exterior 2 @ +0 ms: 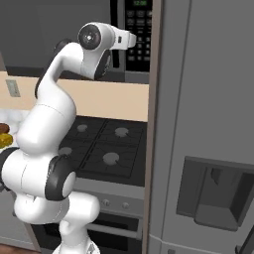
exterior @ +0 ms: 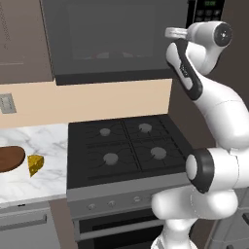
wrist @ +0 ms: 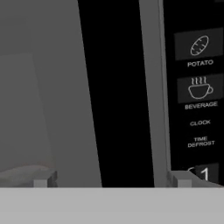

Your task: Retrieve the reheated potato from the microwave, then place the potato, cheese, and condiment on the cutting board.

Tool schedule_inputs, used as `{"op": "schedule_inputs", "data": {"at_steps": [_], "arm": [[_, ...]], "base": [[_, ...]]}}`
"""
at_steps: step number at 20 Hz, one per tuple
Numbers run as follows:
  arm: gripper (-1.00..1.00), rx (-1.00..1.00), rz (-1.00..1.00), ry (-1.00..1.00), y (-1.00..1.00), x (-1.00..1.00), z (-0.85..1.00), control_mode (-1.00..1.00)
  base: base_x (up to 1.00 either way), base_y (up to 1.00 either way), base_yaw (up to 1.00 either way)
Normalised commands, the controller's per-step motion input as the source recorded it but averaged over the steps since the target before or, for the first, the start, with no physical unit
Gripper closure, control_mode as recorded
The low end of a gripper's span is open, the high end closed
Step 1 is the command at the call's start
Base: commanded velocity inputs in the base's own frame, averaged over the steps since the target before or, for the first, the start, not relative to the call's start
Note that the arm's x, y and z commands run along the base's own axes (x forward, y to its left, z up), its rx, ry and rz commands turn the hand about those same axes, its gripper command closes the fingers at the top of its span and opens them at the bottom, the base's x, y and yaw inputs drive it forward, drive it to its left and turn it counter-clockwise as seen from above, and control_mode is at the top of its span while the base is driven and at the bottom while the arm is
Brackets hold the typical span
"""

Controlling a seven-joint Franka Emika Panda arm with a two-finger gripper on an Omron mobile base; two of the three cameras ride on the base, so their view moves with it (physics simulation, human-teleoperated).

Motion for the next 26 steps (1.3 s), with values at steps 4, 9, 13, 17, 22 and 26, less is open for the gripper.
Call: {"op": "schedule_inputs", "data": {"at_steps": [4, 9, 13, 17, 22, 26], "arm": [[1.00, 0.00, 0.05, 0.00, 0.00, 0.44, 0.00, -1.00], [1.00, 0.00, 0.04, 0.00, 0.21, 0.18, 0.00, -1.00], [1.00, 0.00, 0.00, 0.00, 0.29, -0.07, 0.03, -1.00], [1.00, 0.00, 0.00, 0.00, 0.35, -0.31, 0.14, -1.00], [1.00, 0.00, 0.00, 0.00, 0.31, -0.50, 0.24, -1.00], [1.00, 0.00, 0.00, 0.00, 0.34, -0.67, 0.32, -1.00]], "base": [[0.00, 0.00, 0.00], [0.00, 0.00, 0.00], [0.00, 0.00, 0.00], [0.00, 0.00, 0.00], [0.00, 0.00, 0.00], [0.00, 0.00, 0.00]]}}
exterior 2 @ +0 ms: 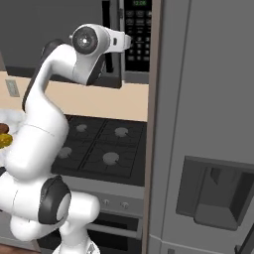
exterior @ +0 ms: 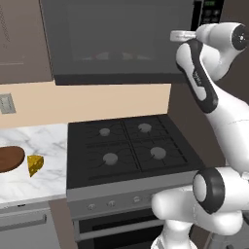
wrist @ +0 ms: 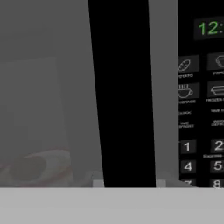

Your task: Retrieve the reheated potato from the microwave, then place the potato, cheese, and condiment on the cutting board.

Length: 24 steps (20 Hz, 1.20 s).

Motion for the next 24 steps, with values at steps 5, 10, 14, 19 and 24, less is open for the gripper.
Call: {"op": "schedule_inputs", "data": {"at_steps": [5, 10, 14, 19, 24], "arm": [[1.00, 0.00, -0.02, 0.00, 0.34, -0.84, 0.36, -1.00], [1.00, 0.00, -0.08, 0.00, 0.35, -0.99, 0.35, -1.00], [1.00, 0.00, -0.12, 0.00, 0.46, -0.96, 0.29, -1.00], [1.00, 0.00, -0.15, 0.00, 0.53, -0.89, 0.24, -1.00], [1.00, 0.00, -0.14, 0.00, 0.54, -0.67, 0.17, -1.00]], "base": [[0.00, 0.00, 0.00], [0.00, 0.00, 0.00], [0.00, 0.00, 0.00], [0.00, 0.00, 0.00], [0.00, 0.00, 0.00]]}}
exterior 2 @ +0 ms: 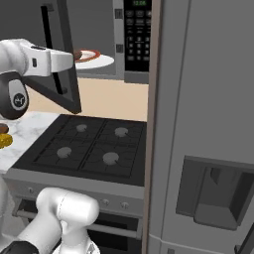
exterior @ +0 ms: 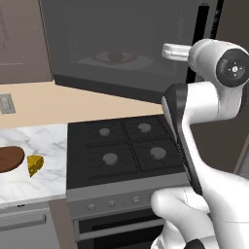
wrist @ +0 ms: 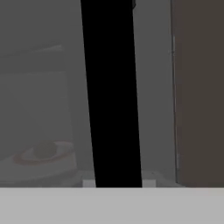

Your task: Retrieve the reheated potato from the microwave, then place the potato, cheese, and condiment on the cutting board.

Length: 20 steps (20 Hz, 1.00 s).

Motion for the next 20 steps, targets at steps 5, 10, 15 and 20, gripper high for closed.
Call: {"op": "schedule_inputs", "data": {"at_steps": [5, 10, 15, 20], "arm": [[-1.00, 0.00, -0.09, 0.02, 0.55, -0.34, 0.14, -1.00], [-1.00, 0.00, -0.01, 0.02, 0.24, -0.25, 0.21, -1.00], [-1.00, 0.00, 0.00, 0.00, 0.01, -0.82, 0.42, -1.00], [-1.00, 0.02, 0.00, -0.07, 0.00, -1.00, 0.58, -1.00]], "base": [[0.00, 0.00, 0.00], [0.00, 0.00, 0.00], [0.00, 0.00, 0.00], [0.00, 0.00, 0.00]]}}
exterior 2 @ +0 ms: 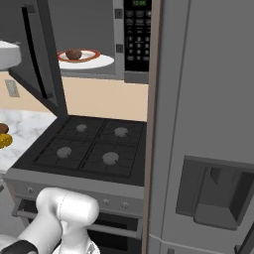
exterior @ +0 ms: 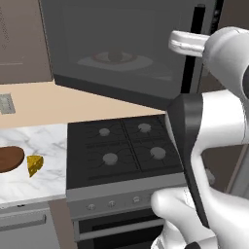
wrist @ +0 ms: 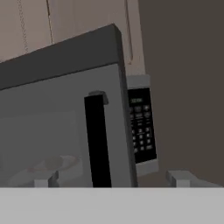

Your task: Retrieve the reheated potato from the microwave, then place the potato, cheese, and condiment on the cutting board.

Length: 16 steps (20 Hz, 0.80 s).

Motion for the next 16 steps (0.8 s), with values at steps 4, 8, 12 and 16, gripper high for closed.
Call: {"op": "schedule_inputs", "data": {"at_steps": [4, 8, 12, 16], "arm": [[-1.00, 0.06, 0.00, -0.10, -0.18, -1.00, 0.53, -1.00], [-1.00, 0.15, 0.01, 0.00, -0.70, -0.85, 0.14, -1.00], [-1.00, 0.21, 0.04, 0.00, -0.86, -0.24, -0.04, -1.00], [-1.00, 0.32, 0.02, 0.00, -0.68, 0.00, -0.30, -1.00]], "base": [[0.00, 0.00, 0.00], [0.00, 0.00, 0.00], [0.00, 0.00, 0.00], [0.00, 0.00, 0.00]]}}
